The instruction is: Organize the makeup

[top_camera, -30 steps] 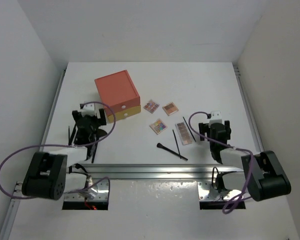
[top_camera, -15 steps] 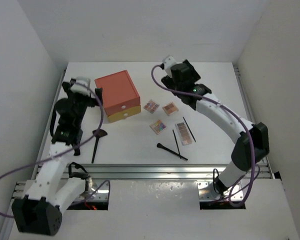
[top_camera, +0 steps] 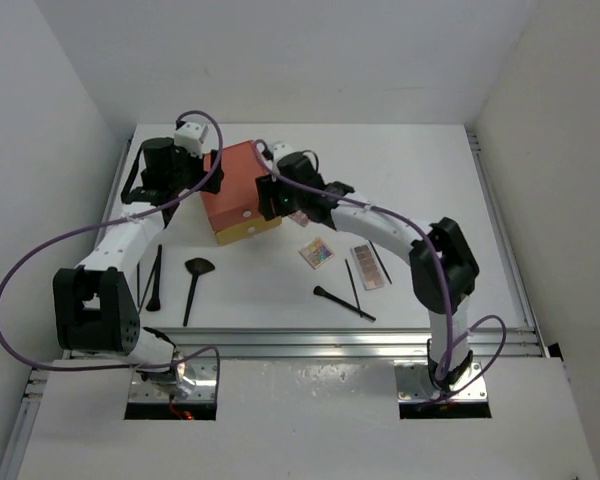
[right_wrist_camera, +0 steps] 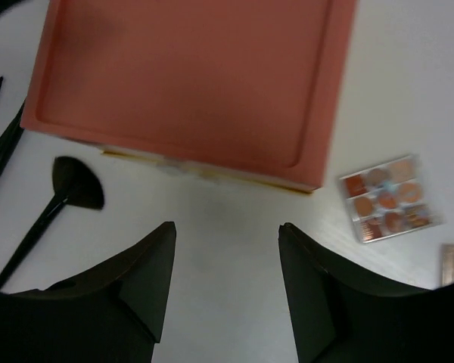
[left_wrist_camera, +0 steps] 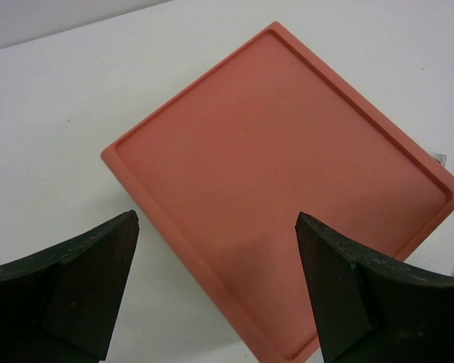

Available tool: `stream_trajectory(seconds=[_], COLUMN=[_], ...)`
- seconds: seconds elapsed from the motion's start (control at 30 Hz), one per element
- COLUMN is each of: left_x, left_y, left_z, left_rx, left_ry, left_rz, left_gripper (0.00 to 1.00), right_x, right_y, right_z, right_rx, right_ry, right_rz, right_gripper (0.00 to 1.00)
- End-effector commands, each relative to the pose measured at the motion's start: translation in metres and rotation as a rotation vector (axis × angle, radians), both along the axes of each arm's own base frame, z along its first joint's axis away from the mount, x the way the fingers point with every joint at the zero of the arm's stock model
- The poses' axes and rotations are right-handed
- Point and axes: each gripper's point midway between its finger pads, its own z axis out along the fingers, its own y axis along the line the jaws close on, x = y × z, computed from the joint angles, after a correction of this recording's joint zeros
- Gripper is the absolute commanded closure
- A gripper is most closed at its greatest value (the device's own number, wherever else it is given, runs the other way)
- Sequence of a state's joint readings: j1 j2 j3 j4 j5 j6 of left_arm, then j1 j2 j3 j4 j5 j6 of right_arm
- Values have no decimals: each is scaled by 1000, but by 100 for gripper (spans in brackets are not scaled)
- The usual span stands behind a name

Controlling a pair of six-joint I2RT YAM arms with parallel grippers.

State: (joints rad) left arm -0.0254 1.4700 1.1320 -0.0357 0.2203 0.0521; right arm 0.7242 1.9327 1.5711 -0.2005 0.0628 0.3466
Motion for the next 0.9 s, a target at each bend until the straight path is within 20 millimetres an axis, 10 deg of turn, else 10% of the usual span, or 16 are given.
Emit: stream_trajectory(seconds=[0.0, 0.3, 0.87], left_x=[7, -7, -16], left_y=[-7, -17, -24], left_z=[16, -35, -63], left_rx=[12, 33, 36], left_ry=[-79, -1, 37], left_rz=[-14, -10, -29], left_gripper=[9, 11, 13], right_x=[-10, -8, 22], right_y=[40, 82, 89], right_z=[5, -12, -25], right_rx=[215, 189, 105], right_ry=[63, -32, -146], right_rz=[-22, 42, -4], right_gripper=[43, 48, 51])
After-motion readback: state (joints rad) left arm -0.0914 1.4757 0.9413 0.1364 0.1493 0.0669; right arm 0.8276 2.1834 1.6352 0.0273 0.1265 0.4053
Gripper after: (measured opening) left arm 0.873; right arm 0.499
